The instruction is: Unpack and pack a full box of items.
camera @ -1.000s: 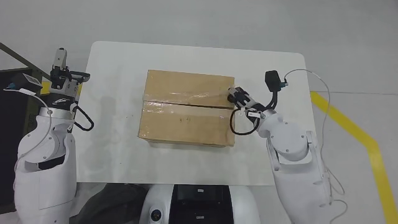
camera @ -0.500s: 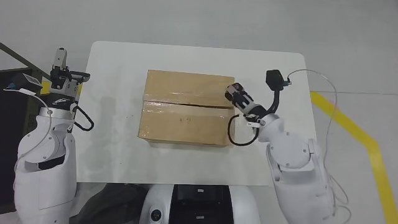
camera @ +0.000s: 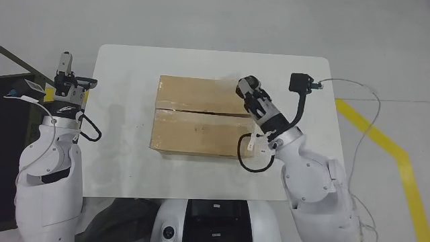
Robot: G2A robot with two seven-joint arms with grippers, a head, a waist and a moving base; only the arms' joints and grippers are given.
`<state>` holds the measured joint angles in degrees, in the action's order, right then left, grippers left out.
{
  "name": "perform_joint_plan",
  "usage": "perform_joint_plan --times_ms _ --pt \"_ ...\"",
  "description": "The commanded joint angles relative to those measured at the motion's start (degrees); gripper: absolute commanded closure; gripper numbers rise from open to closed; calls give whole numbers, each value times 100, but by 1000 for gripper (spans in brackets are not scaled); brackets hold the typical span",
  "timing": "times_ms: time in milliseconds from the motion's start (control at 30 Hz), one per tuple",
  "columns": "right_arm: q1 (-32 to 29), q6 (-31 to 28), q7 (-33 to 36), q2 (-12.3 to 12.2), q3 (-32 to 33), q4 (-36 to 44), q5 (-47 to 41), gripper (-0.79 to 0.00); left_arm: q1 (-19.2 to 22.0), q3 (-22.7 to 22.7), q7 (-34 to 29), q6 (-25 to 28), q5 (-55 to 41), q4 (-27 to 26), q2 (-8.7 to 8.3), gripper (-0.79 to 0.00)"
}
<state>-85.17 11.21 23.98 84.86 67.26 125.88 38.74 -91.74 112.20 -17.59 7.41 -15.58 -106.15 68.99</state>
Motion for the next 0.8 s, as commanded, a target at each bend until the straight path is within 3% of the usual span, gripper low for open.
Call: perform_joint_plan --times_ms 0,433,767 --pt "107 9 49 -1 -69 39 74 0 0 0 0 0 0 0 0 -785" --pt "1082 299 492 37 -657 142 561 0 0 0 0 0 0 0 0 -785" --pt "1432 -233 575 37 -926 99 640 0 0 0 0 0 0 0 0 -785"
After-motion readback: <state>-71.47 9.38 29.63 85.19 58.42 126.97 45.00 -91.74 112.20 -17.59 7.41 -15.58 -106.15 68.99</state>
